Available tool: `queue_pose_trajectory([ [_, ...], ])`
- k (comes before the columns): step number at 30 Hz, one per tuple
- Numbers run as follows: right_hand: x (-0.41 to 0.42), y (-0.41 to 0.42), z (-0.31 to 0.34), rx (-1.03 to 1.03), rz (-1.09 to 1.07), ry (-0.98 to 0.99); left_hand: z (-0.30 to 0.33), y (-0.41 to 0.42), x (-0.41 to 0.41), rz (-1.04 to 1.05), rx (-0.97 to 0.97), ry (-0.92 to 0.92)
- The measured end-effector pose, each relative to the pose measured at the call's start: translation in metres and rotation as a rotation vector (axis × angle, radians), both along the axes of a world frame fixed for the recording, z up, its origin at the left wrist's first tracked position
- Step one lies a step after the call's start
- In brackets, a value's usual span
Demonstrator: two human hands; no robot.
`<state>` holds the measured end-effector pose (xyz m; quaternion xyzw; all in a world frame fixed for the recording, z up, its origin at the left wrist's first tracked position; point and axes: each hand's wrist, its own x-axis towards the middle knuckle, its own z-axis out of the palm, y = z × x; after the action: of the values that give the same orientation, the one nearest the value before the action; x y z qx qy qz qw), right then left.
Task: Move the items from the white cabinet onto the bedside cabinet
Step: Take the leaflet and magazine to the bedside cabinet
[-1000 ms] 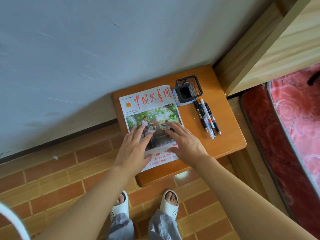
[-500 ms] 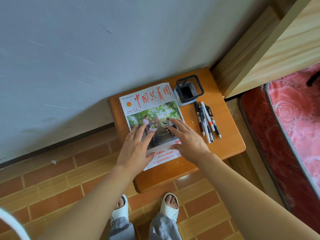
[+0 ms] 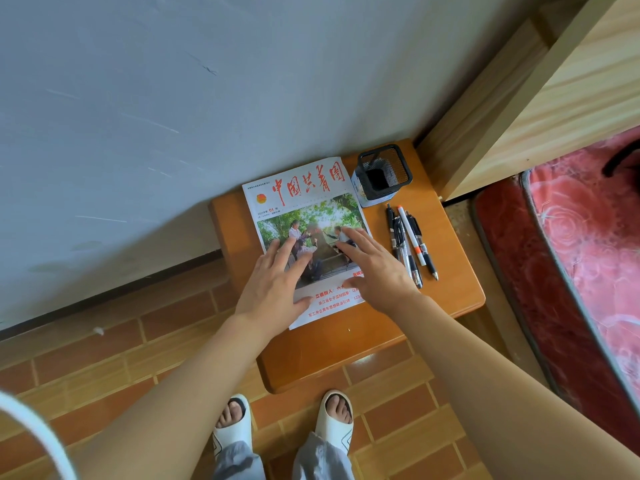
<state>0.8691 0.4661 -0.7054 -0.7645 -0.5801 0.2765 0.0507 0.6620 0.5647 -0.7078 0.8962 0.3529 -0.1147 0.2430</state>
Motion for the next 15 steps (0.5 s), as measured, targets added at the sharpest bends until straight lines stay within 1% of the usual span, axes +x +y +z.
queue_pose_trajectory([
  [4,0.003,0.002,-0.002,0.008,0.001,0.002,-0.002,0.004,-0.002,-0.032,-0.051,-0.004],
  [8,0.003,-0.005,-0.003,0.019,-0.053,0.022,0.001,0.010,-0.010,-0.109,-0.108,0.019],
  [11,0.005,-0.019,-0.002,-0.017,-0.087,0.024,0.005,0.001,-0.005,-0.172,-0.115,0.042],
  [15,0.007,-0.034,0.001,-0.058,-0.109,-0.001,0.003,-0.011,0.002,-0.197,-0.099,0.030],
])
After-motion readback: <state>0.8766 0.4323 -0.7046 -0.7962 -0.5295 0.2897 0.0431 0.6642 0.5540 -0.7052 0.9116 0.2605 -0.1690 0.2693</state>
